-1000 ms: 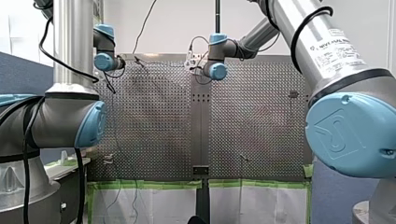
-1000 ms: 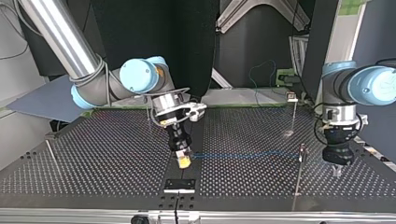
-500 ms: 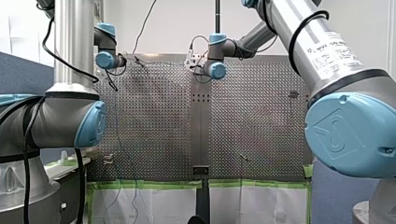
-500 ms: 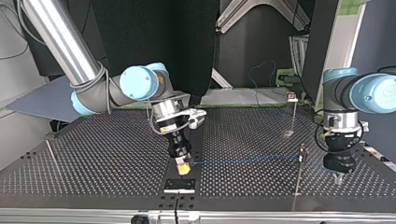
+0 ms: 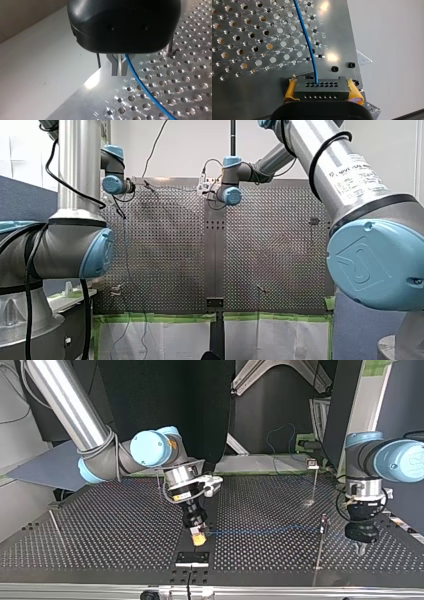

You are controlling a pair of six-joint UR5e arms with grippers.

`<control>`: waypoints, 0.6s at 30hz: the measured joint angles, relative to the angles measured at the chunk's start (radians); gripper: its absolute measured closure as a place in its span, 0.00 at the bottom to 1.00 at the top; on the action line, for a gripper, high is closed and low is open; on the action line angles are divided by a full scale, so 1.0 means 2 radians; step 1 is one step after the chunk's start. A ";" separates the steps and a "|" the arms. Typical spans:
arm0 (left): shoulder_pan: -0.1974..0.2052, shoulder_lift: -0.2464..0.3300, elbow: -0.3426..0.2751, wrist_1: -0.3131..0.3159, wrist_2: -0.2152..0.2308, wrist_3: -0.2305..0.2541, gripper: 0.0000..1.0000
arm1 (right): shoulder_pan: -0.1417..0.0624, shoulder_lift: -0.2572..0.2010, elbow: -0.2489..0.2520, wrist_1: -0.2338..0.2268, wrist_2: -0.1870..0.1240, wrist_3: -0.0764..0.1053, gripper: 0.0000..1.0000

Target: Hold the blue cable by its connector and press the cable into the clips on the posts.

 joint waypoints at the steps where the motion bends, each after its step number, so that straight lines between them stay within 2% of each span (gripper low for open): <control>1: 0.000 0.000 0.000 -0.001 0.001 0.000 0.98 | 0.000 0.000 0.000 0.000 0.000 0.000 1.00; 3: 0.001 0.000 0.000 -0.003 0.005 0.000 0.98 | 0.000 0.000 0.000 0.001 0.000 0.000 1.00; 4: 0.001 0.000 0.000 -0.004 0.004 0.001 0.89 | 0.000 0.000 0.000 0.002 0.000 0.000 1.00; 5: 0.001 0.000 0.000 -0.004 0.004 0.002 0.74 | 0.001 0.000 0.000 0.002 0.000 -0.001 1.00; 6: 0.001 0.000 0.000 -0.005 0.003 0.005 0.74 | 0.001 0.000 0.000 0.002 0.000 -0.001 1.00; 8: 0.002 0.000 0.000 -0.007 0.002 0.009 0.44 | 0.001 0.000 0.000 0.003 0.000 -0.001 1.00; 9: 0.002 0.000 0.000 -0.009 0.003 0.013 0.44 | 0.001 0.000 0.000 0.004 0.000 -0.001 1.00; 10: 0.002 0.000 0.000 -0.011 0.003 0.016 0.20 | 0.001 0.000 0.000 0.004 0.000 -0.001 1.00; 11: 0.002 0.000 -0.001 -0.014 0.003 0.019 0.04 | 0.002 0.000 0.000 0.004 0.000 -0.001 1.00; 16: 0.003 0.000 0.000 -0.034 -0.004 0.040 0.04 | 0.003 0.000 0.000 0.006 0.000 -0.002 1.00; 18: 0.003 0.000 0.000 -0.042 -0.006 0.050 0.00 | 0.003 0.000 0.000 0.007 0.000 -0.003 1.00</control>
